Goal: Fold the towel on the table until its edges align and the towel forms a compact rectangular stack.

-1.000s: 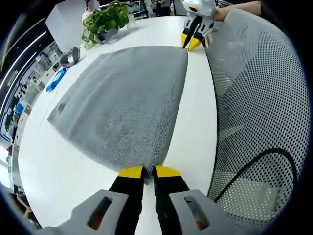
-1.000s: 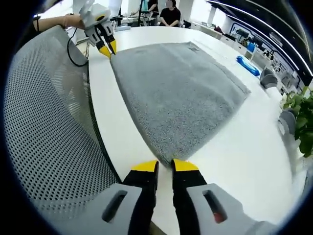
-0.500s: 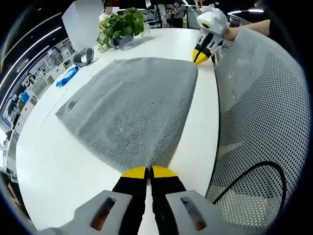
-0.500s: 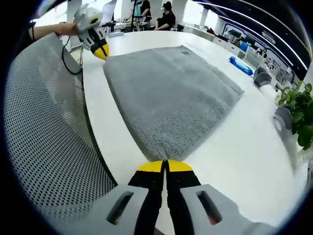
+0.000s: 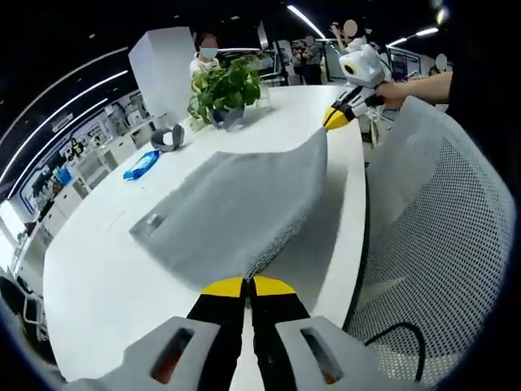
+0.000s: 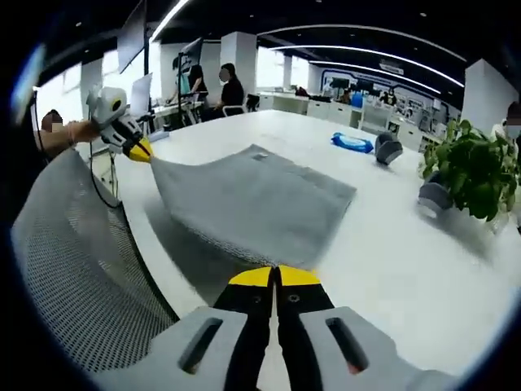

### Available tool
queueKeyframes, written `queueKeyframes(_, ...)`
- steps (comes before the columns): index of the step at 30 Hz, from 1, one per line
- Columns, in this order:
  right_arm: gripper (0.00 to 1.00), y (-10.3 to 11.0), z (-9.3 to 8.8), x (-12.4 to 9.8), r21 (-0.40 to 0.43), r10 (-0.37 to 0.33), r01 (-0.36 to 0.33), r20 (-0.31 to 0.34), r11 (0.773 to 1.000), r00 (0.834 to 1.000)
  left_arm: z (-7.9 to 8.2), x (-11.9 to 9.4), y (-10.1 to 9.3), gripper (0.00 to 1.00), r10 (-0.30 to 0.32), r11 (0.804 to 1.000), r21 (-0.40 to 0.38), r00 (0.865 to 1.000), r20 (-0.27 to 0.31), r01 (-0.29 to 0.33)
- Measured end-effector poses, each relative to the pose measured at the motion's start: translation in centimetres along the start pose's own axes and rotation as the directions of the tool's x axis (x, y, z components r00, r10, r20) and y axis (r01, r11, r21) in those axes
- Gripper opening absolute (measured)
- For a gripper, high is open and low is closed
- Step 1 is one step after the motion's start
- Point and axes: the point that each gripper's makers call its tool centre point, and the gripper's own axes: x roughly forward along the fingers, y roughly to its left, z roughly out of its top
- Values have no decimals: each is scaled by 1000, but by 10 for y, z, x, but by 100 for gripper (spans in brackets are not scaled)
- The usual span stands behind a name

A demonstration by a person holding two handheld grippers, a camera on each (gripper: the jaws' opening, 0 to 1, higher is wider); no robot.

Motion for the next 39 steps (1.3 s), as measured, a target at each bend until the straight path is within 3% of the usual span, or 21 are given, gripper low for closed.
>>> queueKeyframes(10, 0, -10, 32, -29, 36, -89, 86, 102, 996, 991, 36, -38, 2, 2, 94, 996, -7, 992, 88, -94)
queueKeyframes(18, 0, -6, 57, -52, 35, -140, 136, 164, 990, 976, 54, -63, 1, 2, 163, 986, -48, 977, 141, -158)
queueKeyframes(29, 0, 2, 75, -72, 33, -157, 153, 213, 988, 964, 67, -97, -4, 2, 205, 972, -155, 957, 204, -175)
queueKeyframes(39, 0, 3, 86, -83, 32, -164, 161, 231, 986, 959, 83, -115, -8, 2, 218, 970, -161, 945, 244, -182)
